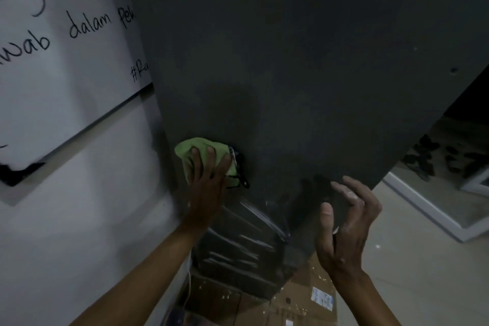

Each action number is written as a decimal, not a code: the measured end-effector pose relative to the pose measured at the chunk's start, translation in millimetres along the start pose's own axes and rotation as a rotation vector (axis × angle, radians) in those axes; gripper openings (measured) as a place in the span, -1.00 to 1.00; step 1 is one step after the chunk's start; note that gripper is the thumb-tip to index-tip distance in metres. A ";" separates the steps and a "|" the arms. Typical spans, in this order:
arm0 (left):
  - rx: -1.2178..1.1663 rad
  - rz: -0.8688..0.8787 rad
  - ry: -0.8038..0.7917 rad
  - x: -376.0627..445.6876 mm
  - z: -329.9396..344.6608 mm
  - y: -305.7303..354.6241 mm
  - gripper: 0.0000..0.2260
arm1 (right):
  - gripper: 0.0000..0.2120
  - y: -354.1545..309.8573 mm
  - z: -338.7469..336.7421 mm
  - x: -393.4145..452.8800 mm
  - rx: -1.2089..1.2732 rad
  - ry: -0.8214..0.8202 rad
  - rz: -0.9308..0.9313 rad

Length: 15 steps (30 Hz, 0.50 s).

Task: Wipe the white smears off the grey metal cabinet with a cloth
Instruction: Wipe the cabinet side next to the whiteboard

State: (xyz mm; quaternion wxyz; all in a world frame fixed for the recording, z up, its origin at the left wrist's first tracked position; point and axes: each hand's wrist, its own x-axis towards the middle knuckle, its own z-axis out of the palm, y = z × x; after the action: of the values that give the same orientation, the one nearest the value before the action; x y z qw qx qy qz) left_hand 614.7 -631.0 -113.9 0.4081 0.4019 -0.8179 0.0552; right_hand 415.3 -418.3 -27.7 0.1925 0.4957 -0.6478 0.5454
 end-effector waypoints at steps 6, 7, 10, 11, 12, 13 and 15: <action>-0.253 -0.151 -0.025 -0.8 15.3 85.2 -0.45 | -0.56 -5.7 -16.6 -5.1 -0.076 0.030 0.036; -0.251 -0.057 -0.060 -4.2 18.9 99.3 -0.50 | -0.58 -5.5 -19.3 -5.6 -0.089 0.029 0.030; -0.228 0.225 -0.139 -12.2 26.3 145.2 -0.49 | -0.65 -2.3 -29.6 -5.6 -0.136 0.044 0.015; -0.244 0.263 -0.155 -11.4 28.7 157.6 -0.48 | -0.65 -1.2 -33.1 -4.3 -0.143 0.048 0.010; -0.257 0.291 -0.179 -10.1 30.8 166.9 -0.46 | -0.65 -0.1 -36.6 -3.0 -0.149 0.050 0.009; -0.261 0.326 -0.205 -9.7 32.8 172.8 -0.47 | -0.65 0.8 -39.3 -2.4 -0.152 0.050 0.010; -0.254 0.433 -0.253 -14.7 38.8 172.1 -0.47 | -0.66 3.1 -43.1 -2.9 -0.152 0.046 0.021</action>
State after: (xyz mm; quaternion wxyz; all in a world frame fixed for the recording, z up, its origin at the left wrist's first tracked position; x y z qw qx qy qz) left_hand 474.7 -522.8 -109.1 0.3285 0.1672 -0.9295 -0.0124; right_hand 401.4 -378.6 -17.3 0.2386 0.4604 -0.6878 0.5080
